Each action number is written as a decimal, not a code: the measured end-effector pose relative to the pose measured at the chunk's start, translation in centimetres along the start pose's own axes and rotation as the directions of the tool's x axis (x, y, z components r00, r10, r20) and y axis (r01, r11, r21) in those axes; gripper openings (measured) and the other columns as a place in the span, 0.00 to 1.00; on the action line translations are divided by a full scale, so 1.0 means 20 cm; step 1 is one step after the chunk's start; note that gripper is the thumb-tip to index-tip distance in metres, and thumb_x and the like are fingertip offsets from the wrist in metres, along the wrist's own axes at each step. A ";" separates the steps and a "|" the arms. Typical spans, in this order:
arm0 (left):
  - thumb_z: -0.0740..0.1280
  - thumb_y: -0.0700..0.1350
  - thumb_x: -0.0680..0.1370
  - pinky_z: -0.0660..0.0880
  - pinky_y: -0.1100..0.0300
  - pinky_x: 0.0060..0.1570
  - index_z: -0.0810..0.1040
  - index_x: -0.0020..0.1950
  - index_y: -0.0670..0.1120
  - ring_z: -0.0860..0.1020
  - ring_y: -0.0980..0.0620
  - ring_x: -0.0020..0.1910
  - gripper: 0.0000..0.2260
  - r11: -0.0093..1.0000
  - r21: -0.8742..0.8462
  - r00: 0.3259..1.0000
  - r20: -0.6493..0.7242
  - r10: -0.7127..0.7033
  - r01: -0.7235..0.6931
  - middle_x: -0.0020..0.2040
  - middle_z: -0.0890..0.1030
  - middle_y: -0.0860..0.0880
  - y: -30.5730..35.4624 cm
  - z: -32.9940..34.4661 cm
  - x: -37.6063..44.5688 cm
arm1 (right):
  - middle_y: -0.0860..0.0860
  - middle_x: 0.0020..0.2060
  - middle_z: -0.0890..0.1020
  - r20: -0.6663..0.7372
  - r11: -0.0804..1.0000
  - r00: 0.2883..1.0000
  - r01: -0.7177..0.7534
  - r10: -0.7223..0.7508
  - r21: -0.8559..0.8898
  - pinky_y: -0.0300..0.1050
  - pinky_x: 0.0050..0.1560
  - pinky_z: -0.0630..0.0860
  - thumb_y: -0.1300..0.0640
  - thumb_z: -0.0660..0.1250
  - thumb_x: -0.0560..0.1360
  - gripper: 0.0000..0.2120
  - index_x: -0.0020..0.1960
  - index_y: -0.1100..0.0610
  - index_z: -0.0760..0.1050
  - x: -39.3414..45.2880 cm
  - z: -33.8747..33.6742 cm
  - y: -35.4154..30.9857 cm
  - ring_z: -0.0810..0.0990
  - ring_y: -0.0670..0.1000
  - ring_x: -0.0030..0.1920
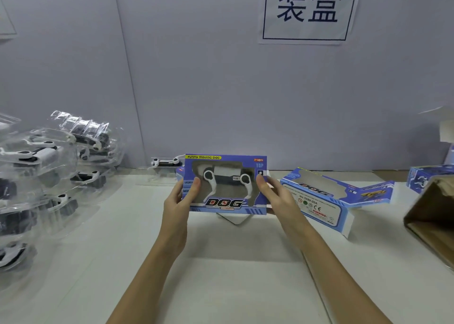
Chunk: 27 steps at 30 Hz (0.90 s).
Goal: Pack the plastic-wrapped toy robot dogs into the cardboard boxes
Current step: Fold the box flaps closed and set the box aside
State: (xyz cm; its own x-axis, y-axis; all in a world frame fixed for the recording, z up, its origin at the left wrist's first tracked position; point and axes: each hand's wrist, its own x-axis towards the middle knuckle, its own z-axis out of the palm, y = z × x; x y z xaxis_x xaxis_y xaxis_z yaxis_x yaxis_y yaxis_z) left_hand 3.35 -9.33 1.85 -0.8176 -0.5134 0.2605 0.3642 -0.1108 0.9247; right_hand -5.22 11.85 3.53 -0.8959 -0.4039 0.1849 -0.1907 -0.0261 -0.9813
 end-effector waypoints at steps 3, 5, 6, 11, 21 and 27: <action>0.74 0.50 0.74 0.83 0.54 0.56 0.82 0.66 0.48 0.85 0.45 0.58 0.21 0.996 -0.086 0.995 0.091 -0.031 0.039 0.60 0.86 0.44 0.02 -0.06 0.03 | 0.50 0.60 0.85 0.145 0.999 0.988 0.045 -0.046 0.009 0.44 0.61 0.79 0.42 0.74 0.76 0.25 0.70 0.48 0.75 -0.01 -0.12 -0.02 0.84 0.51 0.62; 0.74 0.47 0.74 0.83 0.54 0.56 0.82 0.67 0.46 0.84 0.44 0.58 0.21 0.991 -0.105 0.986 0.157 -0.062 0.080 0.61 0.85 0.40 0.02 -0.10 0.04 | 0.50 0.62 0.84 0.226 0.998 0.972 0.065 -0.066 0.012 0.47 0.64 0.78 0.45 0.75 0.75 0.27 0.72 0.48 0.72 -0.02 -0.18 -0.02 0.82 0.52 0.65; 0.74 0.46 0.74 0.83 0.54 0.54 0.82 0.66 0.45 0.84 0.43 0.58 0.21 0.991 -0.093 0.980 0.182 -0.077 0.095 0.62 0.84 0.39 0.02 -0.11 0.05 | 0.51 0.61 0.85 0.250 0.999 0.967 0.038 -0.043 0.025 0.47 0.61 0.80 0.44 0.76 0.75 0.29 0.72 0.46 0.70 -0.02 -0.20 -0.03 0.83 0.54 0.63; 0.75 0.51 0.73 0.82 0.58 0.47 0.84 0.65 0.45 0.86 0.46 0.53 0.21 0.992 -0.072 0.987 0.131 -0.096 0.106 0.60 0.86 0.41 0.00 -0.08 0.04 | 0.56 0.51 0.88 0.316 0.956 0.937 -0.057 0.150 -0.287 0.51 0.50 0.86 0.32 0.73 0.69 0.32 0.61 0.56 0.81 -0.05 -0.19 -0.08 0.88 0.57 0.50; 0.60 0.65 0.82 0.76 0.46 0.60 0.83 0.59 0.47 0.81 0.45 0.53 0.24 0.969 -0.181 0.981 -0.066 -0.183 0.169 0.57 0.84 0.46 0.00 -0.13 0.07 | 0.56 0.42 0.87 -0.552 0.803 0.833 0.360 -0.047 0.474 0.48 0.46 0.85 0.36 0.73 0.74 0.25 0.52 0.58 0.82 -0.08 -0.43 -0.27 0.88 0.58 0.45; 0.58 0.64 0.83 0.75 0.48 0.54 0.82 0.56 0.45 0.79 0.43 0.48 0.25 0.959 -0.178 0.970 -0.061 -0.234 0.220 0.54 0.83 0.45 0.02 -0.10 0.06 | 0.52 0.68 0.78 -0.772 0.808 0.626 0.508 -0.109 0.298 0.45 0.59 0.81 0.37 0.76 0.69 0.46 0.78 0.56 0.62 -0.08 -0.52 -0.28 0.83 0.49 0.62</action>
State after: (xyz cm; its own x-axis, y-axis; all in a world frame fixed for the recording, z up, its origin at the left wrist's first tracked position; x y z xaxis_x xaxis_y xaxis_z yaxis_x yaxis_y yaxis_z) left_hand 3.38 -11.63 1.94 -0.8512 -0.5245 0.0191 0.2486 -0.3708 0.8948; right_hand -6.99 22.15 9.29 -0.8500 0.4556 0.2643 -0.4897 -0.4989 -0.7151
